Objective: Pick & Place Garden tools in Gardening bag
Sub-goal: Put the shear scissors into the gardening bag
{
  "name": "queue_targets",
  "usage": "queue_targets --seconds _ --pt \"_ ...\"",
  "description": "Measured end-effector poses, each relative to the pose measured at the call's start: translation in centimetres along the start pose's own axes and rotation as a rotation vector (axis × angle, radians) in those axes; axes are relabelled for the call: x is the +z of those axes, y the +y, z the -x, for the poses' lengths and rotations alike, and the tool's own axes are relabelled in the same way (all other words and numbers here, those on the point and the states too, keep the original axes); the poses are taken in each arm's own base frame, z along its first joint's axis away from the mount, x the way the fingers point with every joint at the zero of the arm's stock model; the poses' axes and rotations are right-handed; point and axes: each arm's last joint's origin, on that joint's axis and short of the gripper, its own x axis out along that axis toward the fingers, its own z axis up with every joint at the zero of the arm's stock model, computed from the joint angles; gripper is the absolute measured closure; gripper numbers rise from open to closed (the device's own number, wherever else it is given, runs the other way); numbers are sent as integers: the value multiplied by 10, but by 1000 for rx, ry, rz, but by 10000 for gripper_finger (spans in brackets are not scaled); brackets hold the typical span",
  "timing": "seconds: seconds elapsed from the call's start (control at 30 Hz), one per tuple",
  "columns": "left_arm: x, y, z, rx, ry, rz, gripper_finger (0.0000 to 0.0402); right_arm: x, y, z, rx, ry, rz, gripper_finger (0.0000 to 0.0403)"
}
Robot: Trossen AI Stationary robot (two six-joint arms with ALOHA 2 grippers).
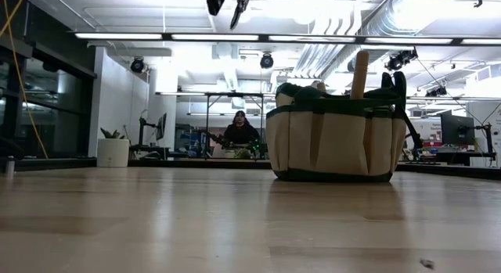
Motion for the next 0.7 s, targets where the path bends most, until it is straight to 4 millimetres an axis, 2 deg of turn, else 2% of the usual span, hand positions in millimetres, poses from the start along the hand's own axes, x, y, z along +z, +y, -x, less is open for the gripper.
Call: queue_targets --seconds 0.3,0.53,0.7 --pt "8 -2 0 -54 -72 -27 346 -4 0 -7 17 -10 -12 399" --pt "8 -2 0 -62 -72 -28 265 -6 0 -10 20 -12 -12 399" --pt "8 -2 0 -62 -71 -28 242 -6 0 -11 20 -13 -12 399"
